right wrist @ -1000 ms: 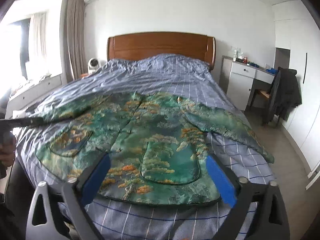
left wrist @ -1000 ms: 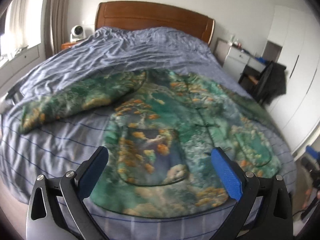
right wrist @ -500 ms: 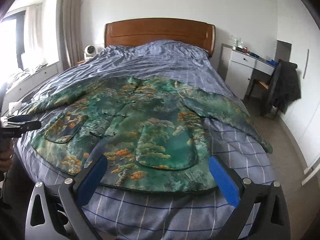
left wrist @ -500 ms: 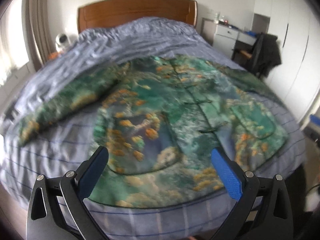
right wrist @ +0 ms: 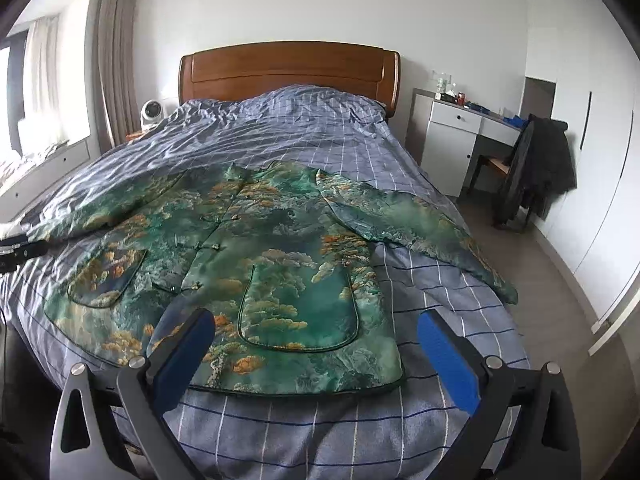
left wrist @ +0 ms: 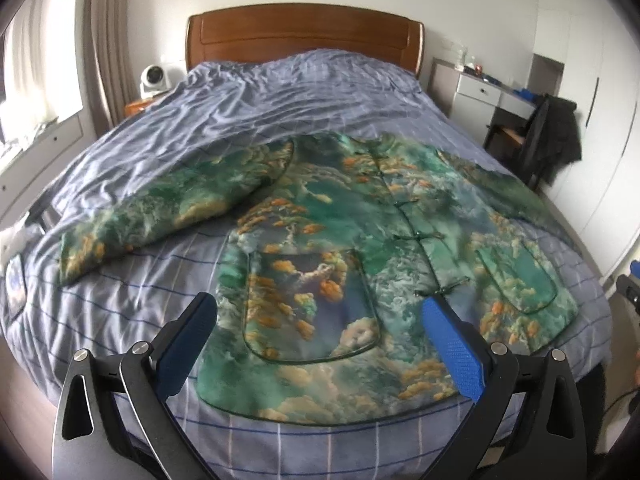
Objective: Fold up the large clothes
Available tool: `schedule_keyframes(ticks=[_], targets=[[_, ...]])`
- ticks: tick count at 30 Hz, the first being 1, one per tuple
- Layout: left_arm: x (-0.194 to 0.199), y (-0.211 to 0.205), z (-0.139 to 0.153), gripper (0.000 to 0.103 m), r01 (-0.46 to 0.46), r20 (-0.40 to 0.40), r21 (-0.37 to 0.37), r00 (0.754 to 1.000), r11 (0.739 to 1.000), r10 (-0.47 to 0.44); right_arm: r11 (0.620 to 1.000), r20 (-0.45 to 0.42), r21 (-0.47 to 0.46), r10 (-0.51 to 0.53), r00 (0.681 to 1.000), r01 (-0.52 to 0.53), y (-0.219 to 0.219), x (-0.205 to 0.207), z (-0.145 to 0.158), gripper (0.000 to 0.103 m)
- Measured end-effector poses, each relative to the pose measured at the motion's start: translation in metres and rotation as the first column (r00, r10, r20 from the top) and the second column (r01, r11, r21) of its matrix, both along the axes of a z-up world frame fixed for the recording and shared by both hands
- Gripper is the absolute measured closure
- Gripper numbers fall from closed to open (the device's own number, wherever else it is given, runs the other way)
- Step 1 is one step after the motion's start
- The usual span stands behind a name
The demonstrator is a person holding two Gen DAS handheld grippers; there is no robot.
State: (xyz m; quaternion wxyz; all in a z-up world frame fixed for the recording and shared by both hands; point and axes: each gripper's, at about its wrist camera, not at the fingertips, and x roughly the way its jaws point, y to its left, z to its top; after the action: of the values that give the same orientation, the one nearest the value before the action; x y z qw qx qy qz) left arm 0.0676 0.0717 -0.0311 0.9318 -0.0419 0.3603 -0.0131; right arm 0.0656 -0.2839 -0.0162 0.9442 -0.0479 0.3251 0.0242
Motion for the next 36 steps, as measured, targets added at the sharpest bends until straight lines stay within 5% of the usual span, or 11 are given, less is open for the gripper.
schedule_keyframes(ticks=[7, 16, 36], targets=[[0.003, 0.013, -0.002, 0.001, -0.039, -0.025, -0.059, 0.999, 0.997, 0.037, 0.997, 0.002, -0.072, -0.041, 0.999, 0.041, 0.002, 0.008, 0.01, 0.0], [0.004, 0.017, 0.002, 0.001, -0.061, -0.036, -0.084, 0.998, 0.995, 0.058, 0.989, -0.169, -0.105, -0.125, 0.978, 0.108, 0.012, 0.046, 0.009, 0.0], [0.003, 0.011, -0.001, 0.001, -0.055, -0.052, -0.052, 0.997, 0.997, 0.052, 0.91, -0.042, -0.365, -0.228, 0.973, 0.198, 0.01, 0.04, 0.025, 0.0]])
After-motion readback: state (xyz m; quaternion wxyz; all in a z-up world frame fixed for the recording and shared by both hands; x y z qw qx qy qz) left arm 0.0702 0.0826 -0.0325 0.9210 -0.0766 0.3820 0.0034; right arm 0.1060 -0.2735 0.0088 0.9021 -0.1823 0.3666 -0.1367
